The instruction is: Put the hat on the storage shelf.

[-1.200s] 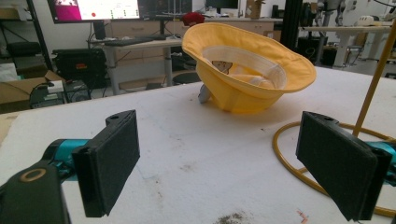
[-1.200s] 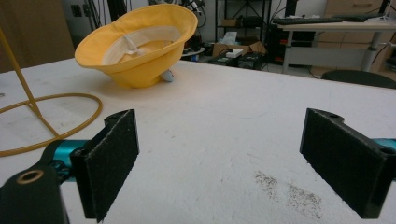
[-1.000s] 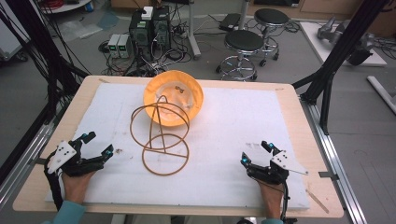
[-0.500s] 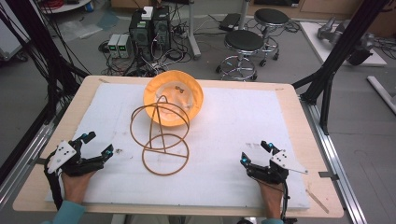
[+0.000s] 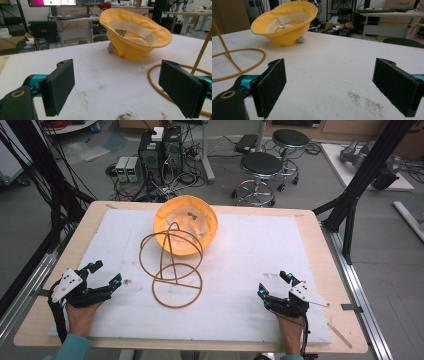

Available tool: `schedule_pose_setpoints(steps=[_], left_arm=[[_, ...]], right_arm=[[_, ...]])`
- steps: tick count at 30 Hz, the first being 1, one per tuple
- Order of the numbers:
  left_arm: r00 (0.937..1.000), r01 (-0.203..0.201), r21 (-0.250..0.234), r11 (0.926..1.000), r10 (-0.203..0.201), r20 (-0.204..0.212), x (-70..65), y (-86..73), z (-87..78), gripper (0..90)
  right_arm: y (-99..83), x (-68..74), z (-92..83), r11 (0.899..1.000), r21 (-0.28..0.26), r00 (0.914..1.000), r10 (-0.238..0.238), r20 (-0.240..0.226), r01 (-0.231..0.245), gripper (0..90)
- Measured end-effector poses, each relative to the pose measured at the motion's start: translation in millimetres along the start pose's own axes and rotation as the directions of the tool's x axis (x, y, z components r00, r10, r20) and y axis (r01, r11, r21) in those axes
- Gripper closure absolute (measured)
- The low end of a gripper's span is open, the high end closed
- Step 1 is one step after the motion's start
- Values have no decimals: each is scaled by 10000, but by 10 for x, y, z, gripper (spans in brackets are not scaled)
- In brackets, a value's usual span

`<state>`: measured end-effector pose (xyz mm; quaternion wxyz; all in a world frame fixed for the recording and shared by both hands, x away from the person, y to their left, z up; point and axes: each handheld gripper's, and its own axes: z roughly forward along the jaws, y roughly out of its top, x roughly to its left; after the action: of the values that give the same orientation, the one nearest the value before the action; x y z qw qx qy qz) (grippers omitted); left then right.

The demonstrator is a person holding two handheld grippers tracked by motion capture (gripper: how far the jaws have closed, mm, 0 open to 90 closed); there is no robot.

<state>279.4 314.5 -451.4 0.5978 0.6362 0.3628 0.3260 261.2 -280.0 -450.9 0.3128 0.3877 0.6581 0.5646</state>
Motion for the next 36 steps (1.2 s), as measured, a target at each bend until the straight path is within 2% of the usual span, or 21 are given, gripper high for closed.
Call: schedule_pose_setpoints(steps=[2,5,8,10,13,17,20,23,27,36], left_arm=[[9999,-105,28,9999,105,-48,13,12,6,139],[10000,-23,113,9999,23,-20,43,53,15,138],[9998,-182,295,9994,182,13,78,123,35,139],[9997,-203,438,9988,207,-105,104,178,62,138],[9997,-239,736,9970,244,-58,134,273,109,139],[9991,-411,896,9951,415,-28,168,429,178,139],[9992,-406,1002,9941,397,110,196,566,250,139],[9978,-638,1140,9914,611,268,226,700,340,138],[9968,-669,1377,9882,602,524,280,855,467,139],[9944,-746,1744,9818,602,863,402,1128,771,139]], right_arm=[[0,-1,1,10000,1,10000,23,5,-23,106],[1,-3,4,10000,10,10000,50,15,-50,106],[1,-6,5,10000,-14,10000,76,10,-76,106],[2,-1,5,10000,1,10000,60,12,-60,106],[3,1,7,10000,61,10000,32,-3,-32,106],[4,5,8,9999,110,10000,3,4,-3,106],[4,6,12,9999,98,10000,-49,5,49,106],[4,6,12,9999,102,10000,-46,17,46,106],[4,9,12,9999,124,10000,-18,6,18,106],[7,6,18,9998,184,10000,9,-1,-9,106]])
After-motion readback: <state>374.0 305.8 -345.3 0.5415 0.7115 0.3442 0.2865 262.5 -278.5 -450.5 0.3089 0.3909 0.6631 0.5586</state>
